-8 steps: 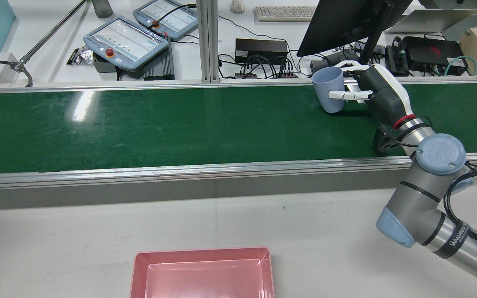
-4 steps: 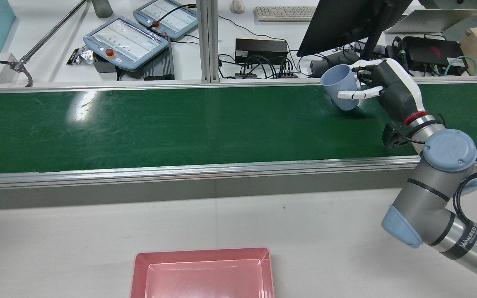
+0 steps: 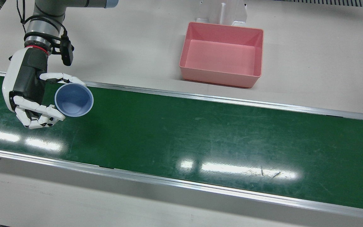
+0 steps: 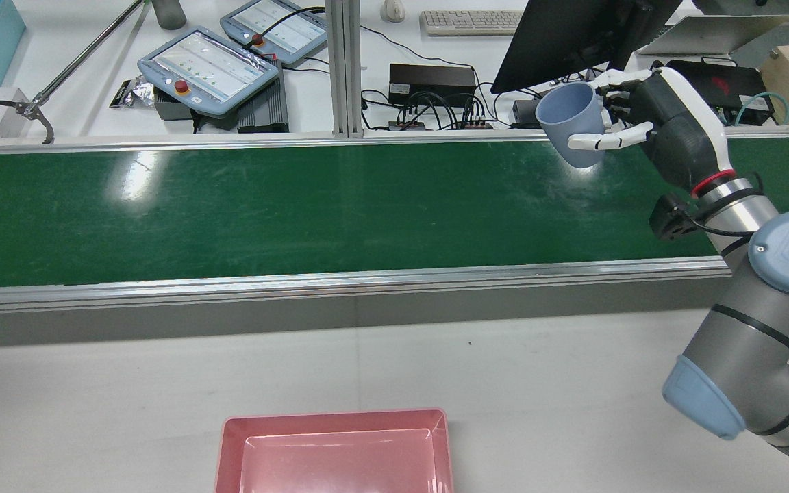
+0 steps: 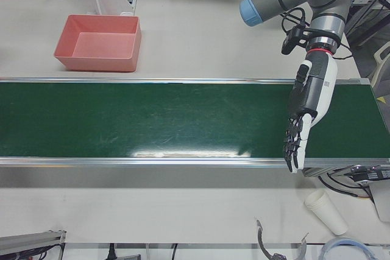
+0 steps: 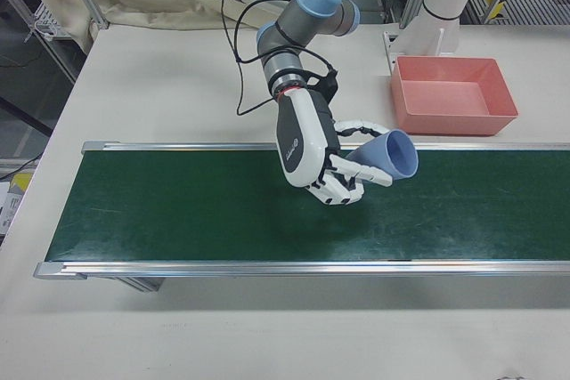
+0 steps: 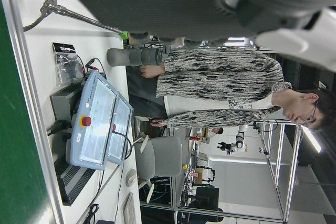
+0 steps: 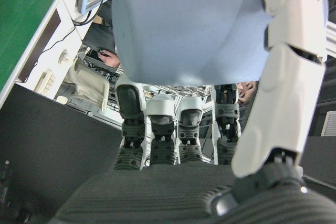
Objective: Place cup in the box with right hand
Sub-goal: 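Carry the cup toward the pink tray nearer the robot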
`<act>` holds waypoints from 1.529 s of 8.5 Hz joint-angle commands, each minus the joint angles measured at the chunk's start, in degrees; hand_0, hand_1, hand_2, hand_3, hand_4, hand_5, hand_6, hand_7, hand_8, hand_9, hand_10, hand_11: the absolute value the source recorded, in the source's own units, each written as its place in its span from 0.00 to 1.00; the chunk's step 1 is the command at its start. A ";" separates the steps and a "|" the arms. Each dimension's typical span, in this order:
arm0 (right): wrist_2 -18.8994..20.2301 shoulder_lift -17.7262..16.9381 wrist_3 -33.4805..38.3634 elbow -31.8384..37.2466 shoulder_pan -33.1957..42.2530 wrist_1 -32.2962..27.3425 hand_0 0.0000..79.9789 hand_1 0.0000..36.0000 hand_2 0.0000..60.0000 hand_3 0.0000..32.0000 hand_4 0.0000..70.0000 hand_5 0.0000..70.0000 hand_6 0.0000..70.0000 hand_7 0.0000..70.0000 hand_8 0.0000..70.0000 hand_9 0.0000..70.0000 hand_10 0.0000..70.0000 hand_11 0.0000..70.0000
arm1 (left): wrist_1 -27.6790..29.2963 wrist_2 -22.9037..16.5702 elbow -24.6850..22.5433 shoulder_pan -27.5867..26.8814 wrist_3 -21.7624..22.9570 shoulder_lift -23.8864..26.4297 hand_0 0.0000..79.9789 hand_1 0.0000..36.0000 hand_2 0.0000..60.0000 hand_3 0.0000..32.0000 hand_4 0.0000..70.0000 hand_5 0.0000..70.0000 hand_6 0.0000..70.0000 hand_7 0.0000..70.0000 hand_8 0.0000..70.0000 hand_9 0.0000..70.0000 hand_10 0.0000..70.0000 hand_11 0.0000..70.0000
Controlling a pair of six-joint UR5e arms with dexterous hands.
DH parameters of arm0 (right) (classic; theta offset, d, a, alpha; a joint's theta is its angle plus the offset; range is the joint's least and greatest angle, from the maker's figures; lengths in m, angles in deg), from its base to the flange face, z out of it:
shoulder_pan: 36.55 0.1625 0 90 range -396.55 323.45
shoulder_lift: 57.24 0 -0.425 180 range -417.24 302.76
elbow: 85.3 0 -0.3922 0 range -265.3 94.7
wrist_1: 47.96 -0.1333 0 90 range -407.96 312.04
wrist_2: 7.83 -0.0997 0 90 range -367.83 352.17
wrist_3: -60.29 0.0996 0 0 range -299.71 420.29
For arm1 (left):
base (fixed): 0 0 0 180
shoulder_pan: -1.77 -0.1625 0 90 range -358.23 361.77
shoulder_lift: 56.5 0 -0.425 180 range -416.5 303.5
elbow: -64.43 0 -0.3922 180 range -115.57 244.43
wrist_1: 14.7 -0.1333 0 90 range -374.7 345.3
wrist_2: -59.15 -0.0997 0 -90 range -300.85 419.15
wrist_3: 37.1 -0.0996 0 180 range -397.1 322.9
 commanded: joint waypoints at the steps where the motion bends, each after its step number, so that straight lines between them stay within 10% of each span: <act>1: -0.28 -0.95 -6.38 -11.15 -7.29 2.67 0.75 0.44 0.32 0.00 1.00 0.16 0.55 1.00 0.79 1.00 0.59 0.82 | 0.00 0.00 0.00 -0.05 0.00 0.00 0.00 0.00 0.00 0.00 0.00 0.00 0.00 0.00 0.00 0.00 0.00 0.00; 2: -2.55 -0.95 -8.49 -14.05 -11.42 2.86 0.73 0.51 0.49 0.00 1.00 0.16 0.55 1.00 0.79 1.00 0.58 0.81 | 0.09 0.00 0.00 0.04 0.00 0.00 0.00 0.00 0.00 0.00 0.00 0.00 0.00 0.00 0.00 0.00 0.00 0.00; 5: -9.84 -0.52 -17.81 -20.58 -25.56 2.69 0.75 0.38 0.21 0.00 1.00 0.16 0.55 1.00 0.78 1.00 0.60 0.83 | 0.09 0.00 0.00 0.04 0.00 0.00 0.00 0.00 0.00 0.00 0.00 0.00 0.00 0.00 0.00 0.00 0.00 0.00; 6: -12.30 -0.51 -19.39 -20.50 -31.44 2.60 0.71 0.47 0.44 0.00 1.00 0.16 0.55 1.00 0.77 1.00 0.60 0.84 | 0.09 0.00 0.00 0.04 0.00 0.00 0.00 0.00 0.00 0.00 0.00 0.00 0.00 0.00 0.00 0.00 0.00 0.00; 8: -14.43 -0.08 -22.82 -20.32 -37.45 2.25 0.74 0.37 0.18 0.00 1.00 0.16 0.55 1.00 0.76 1.00 0.60 0.85 | 0.09 0.00 0.00 0.04 0.00 0.00 0.00 0.00 0.00 0.00 0.00 0.00 0.00 0.00 0.00 0.00 0.00 0.00; 10: -15.30 1.67 -26.51 -19.89 -41.94 2.16 0.73 0.39 0.22 0.00 1.00 0.17 0.55 1.00 0.76 1.00 0.61 0.85 | 0.09 0.00 0.09 0.04 0.00 0.00 0.00 0.00 0.00 0.00 0.00 0.00 0.00 0.00 0.00 0.00 0.00 0.00; 11: -17.57 1.86 -28.27 -19.71 -45.09 1.64 0.70 0.49 0.45 0.00 1.00 0.16 0.55 1.00 0.75 1.00 0.61 0.85 | 0.09 0.00 0.09 0.04 0.00 0.00 0.00 0.00 0.00 0.00 0.00 0.00 0.00 0.00 0.00 0.00 0.00 0.00; 12: -19.08 2.03 -30.98 -18.75 -47.56 -0.81 0.73 0.37 0.20 0.00 1.00 0.16 0.55 1.00 0.75 1.00 0.62 0.87 | 0.09 0.00 0.09 0.04 0.00 0.00 0.00 0.00 0.00 0.00 0.00 0.00 0.00 0.00 0.00 0.00 0.00 0.00; 13: -19.35 1.86 -33.19 -18.39 -49.15 -3.27 0.69 0.47 0.43 0.00 1.00 0.16 0.55 1.00 0.74 1.00 0.62 0.86 | 0.09 0.00 0.09 0.04 0.00 0.00 0.00 0.00 0.00 0.00 0.00 0.00 0.00 0.00 0.00 0.00 0.00 0.00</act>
